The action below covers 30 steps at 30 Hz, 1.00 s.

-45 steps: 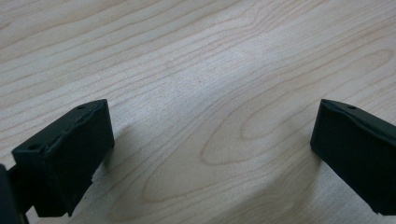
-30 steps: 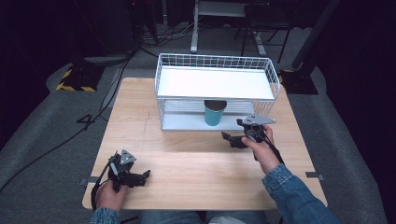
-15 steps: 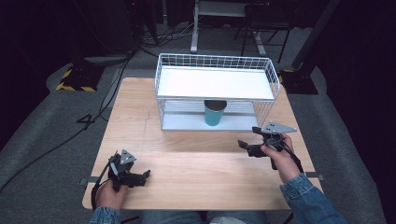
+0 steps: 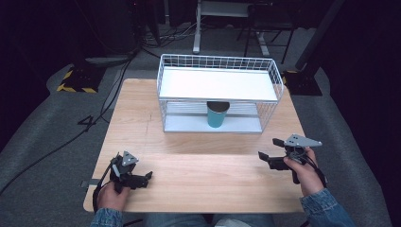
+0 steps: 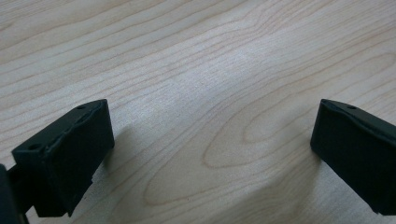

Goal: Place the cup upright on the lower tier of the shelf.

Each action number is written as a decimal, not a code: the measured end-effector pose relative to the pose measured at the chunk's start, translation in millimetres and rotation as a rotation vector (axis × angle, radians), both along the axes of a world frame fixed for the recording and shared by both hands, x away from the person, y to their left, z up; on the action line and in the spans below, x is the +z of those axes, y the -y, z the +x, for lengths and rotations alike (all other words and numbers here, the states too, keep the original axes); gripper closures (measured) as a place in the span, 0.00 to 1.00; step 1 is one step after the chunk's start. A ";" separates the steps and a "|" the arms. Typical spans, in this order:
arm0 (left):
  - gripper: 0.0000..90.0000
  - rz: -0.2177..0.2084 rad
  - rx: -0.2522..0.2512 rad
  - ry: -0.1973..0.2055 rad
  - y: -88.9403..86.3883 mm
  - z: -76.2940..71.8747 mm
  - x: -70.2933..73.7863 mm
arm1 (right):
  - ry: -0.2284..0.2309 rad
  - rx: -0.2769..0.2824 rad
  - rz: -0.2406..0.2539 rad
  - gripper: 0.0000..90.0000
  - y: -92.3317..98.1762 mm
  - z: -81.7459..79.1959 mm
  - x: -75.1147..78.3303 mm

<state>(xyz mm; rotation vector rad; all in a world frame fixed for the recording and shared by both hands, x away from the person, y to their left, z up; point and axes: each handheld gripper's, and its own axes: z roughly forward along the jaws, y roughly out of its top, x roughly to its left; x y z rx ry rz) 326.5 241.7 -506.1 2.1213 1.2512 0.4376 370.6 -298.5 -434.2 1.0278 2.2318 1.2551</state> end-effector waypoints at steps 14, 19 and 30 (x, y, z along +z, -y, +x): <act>0.00 0.000 0.000 -0.001 0.0 0.0 0.0 | -0.056 -0.042 -0.011 0.17 26.2 -18.5 -30.5; 0.00 -0.001 0.000 0.000 0.0 0.0 0.0 | -0.074 -0.057 -0.024 0.17 32.2 -19.5 -42.3; 0.00 0.000 0.002 -0.001 0.3 0.2 0.1 | -0.089 -0.034 -0.120 0.17 26.6 -20.4 -63.2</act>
